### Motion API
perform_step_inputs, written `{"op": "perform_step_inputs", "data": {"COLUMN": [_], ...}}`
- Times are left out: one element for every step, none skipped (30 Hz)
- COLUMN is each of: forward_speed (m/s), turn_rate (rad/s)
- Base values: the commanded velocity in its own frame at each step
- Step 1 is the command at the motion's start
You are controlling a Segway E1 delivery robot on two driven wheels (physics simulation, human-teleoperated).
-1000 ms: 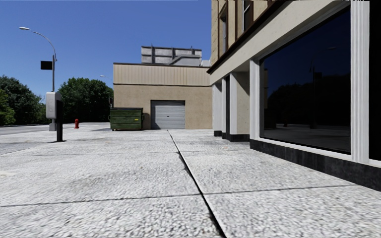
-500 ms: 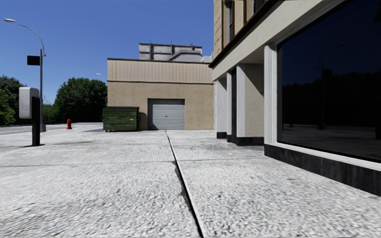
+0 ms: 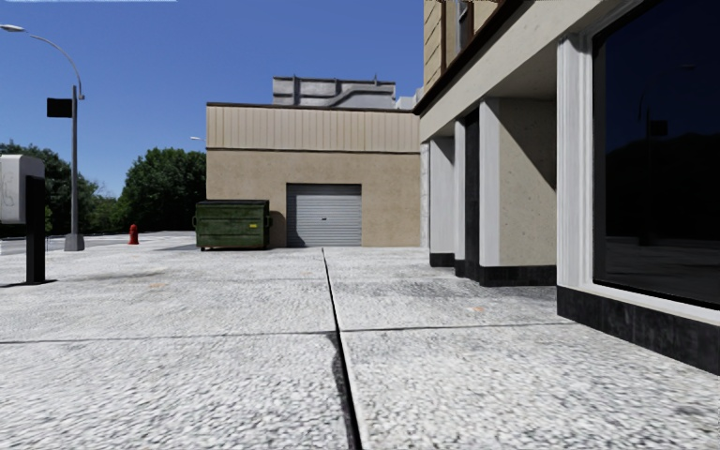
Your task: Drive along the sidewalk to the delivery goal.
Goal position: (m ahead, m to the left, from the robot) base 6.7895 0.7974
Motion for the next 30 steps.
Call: {"op": "perform_step_inputs", "data": {"forward_speed": [1.66,1.66,1.66,1.66,1.66,1.66,1.66,1.66,1.66,1.66,1.66,1.66,1.66,1.66,1.66,1.66,1.66,1.66,1.66,1.66,1.66,1.66,1.66,1.66,1.66,1.66,1.66,1.66,1.66,1.66], "turn_rate": [0.24,0.22,0.20,0.20,0.20,0.20,0.20,0.20,0.19,0.08,0.00,0.00,0.00,0.00,0.00,0.00,0.00,0.00,0.00,0.00,0.00,0.00,0.00,0.00,0.00,0.00,0.00,0.06,0.10,0.11]}}
